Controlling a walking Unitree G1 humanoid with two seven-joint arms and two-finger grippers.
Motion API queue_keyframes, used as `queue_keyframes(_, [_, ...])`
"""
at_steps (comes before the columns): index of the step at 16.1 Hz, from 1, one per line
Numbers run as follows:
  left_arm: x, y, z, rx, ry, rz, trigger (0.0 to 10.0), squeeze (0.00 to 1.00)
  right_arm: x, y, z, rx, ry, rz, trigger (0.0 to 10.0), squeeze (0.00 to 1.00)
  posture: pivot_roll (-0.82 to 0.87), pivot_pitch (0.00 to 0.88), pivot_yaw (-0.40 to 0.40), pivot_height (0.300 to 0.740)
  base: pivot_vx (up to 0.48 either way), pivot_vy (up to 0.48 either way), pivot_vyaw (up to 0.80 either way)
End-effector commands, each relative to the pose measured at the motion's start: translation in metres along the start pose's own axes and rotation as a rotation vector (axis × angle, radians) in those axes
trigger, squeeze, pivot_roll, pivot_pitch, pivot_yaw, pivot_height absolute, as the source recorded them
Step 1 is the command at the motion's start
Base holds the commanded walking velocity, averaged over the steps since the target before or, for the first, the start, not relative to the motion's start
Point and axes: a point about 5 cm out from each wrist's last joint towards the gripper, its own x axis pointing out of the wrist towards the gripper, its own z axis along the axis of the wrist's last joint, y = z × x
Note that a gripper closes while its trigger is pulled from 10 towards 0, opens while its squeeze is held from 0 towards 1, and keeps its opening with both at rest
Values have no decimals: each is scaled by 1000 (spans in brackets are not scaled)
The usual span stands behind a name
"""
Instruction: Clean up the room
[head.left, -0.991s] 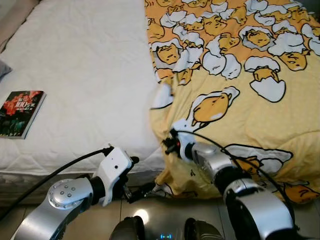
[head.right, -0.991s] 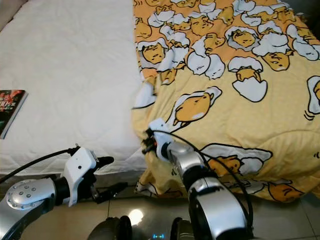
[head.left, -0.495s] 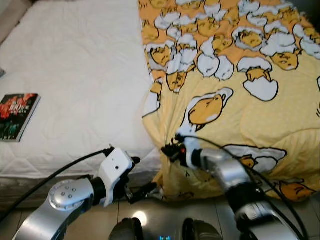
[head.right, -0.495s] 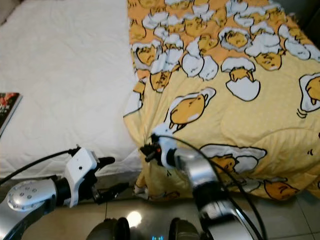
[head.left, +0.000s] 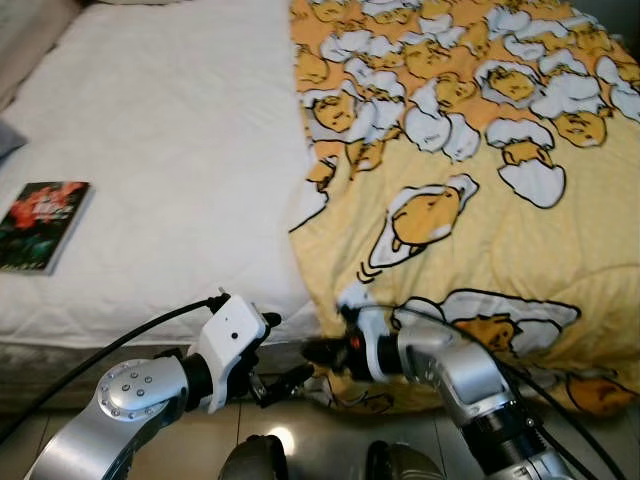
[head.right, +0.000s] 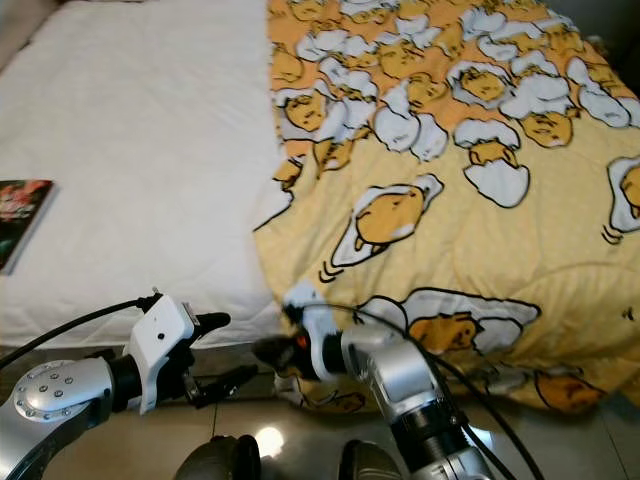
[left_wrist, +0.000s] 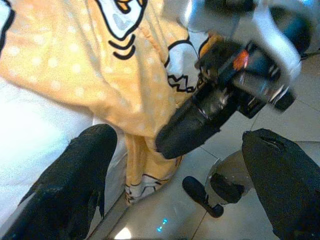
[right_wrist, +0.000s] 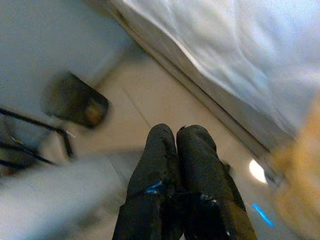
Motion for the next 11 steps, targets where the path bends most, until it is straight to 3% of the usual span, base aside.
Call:
queue_keyframes(1, [0,-2,0,18,10,-7,10000,1000,6,-4,-17,6,58,-52,0,0,84,119,49,740,0,0,0])
queue_keyframes(3, [1,-2,0,21,12,-11,10000,1000,21,-8,-32,30,69,-133,0,0,93,131,53,740,0,0,0])
queue_keyframes(5, [-1,0,-1,23,16,2,10000,1000,27,-8,-20,8,-22,-258,10000,0,95,122,51,740,0,0,0])
queue_keyframes(6, [-2,0,-2,21,18,7,10000,1000,26,-8,-12,43,-93,-253,10000,259,89,115,52,740,0,0,0])
queue_keyframes(7, [-1,1,-3,18,18,11,10000,1000,25,-9,-8,44,-120,-264,10000,1000,86,109,53,740,0,0,0])
queue_keyframes(9, [2,5,-5,-14,6,69,10000,1000,18,-16,7,-3,-220,-347,10000,1000,64,73,56,740,0,0,0])
queue_keyframes(11, [7,17,-7,-73,-28,232,10000,1000,-10,-27,23,2,-368,-495,10000,1000,21,16,60,740,0,0,0])
